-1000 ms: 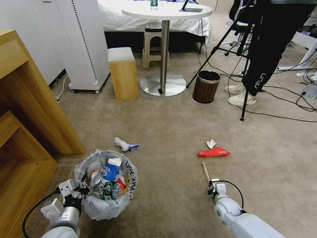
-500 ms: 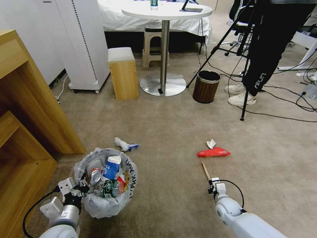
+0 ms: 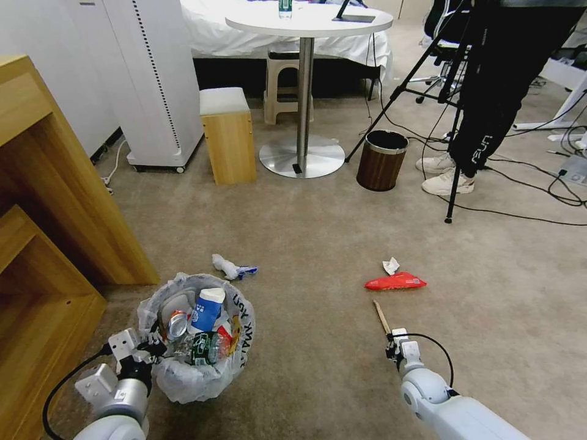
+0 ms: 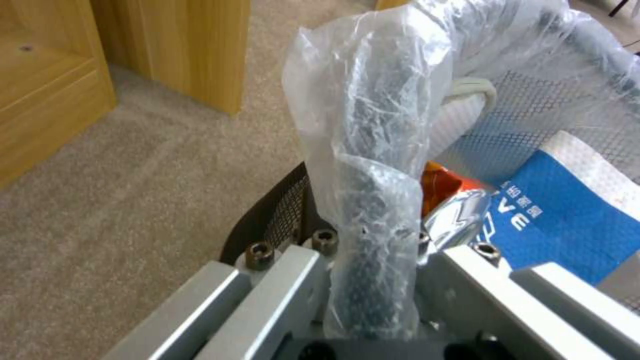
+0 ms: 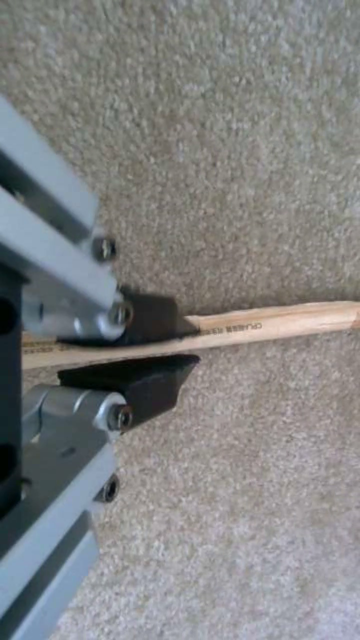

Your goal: Pick up the trash bin and place the garbage on the floor into it.

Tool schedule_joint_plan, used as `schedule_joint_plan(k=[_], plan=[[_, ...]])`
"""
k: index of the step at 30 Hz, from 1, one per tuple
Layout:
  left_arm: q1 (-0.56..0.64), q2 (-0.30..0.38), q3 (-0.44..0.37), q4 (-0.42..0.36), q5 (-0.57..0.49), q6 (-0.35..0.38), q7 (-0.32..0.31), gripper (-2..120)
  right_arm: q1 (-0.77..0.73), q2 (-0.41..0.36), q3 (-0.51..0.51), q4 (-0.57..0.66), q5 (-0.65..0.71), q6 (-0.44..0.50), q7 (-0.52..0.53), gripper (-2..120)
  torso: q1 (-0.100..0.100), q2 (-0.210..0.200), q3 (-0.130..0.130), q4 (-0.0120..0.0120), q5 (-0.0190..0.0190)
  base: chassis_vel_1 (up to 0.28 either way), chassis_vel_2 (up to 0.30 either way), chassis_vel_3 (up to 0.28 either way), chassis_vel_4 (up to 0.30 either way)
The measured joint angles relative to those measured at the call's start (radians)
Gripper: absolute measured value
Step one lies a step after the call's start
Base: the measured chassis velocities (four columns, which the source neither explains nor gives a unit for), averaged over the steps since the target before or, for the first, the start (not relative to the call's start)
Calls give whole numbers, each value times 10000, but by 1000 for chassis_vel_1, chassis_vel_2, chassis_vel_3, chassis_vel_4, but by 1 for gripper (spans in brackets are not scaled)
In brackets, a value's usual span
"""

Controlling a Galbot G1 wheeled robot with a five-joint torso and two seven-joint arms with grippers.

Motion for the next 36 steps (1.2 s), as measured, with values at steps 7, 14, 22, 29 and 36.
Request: schedule_joint_plan(k=[7,14,22,29,36], plan=[[-14,10,-40,-21,-2,-3,1,1,-208,-275,17,335,-41,26,-331,41,0,1,-1,0,0,0,0,0,0],[-31,0,-42,-32,-8,-3,2,1,-487,-373,-22,329,-295,149,-436,62,0,0,-1,-1,0,0,0,0,0],[28,-11,-54,-97,-11,-8,3,1,-572,-260,-90,89,-499,333,-510,56,0,0,0,-1,1,0,0,0,0],[39,-5,-75,-145,-14,-12,3,1,-661,-260,-86,90,-587,446,-520,51,0,1,0,-1,1,0,0,0,0],[9,-12,-74,-149,-17,-11,3,1,-854,-385,68,271,-655,584,-597,50,0,0,0,-1,0,0,0,0,0]])
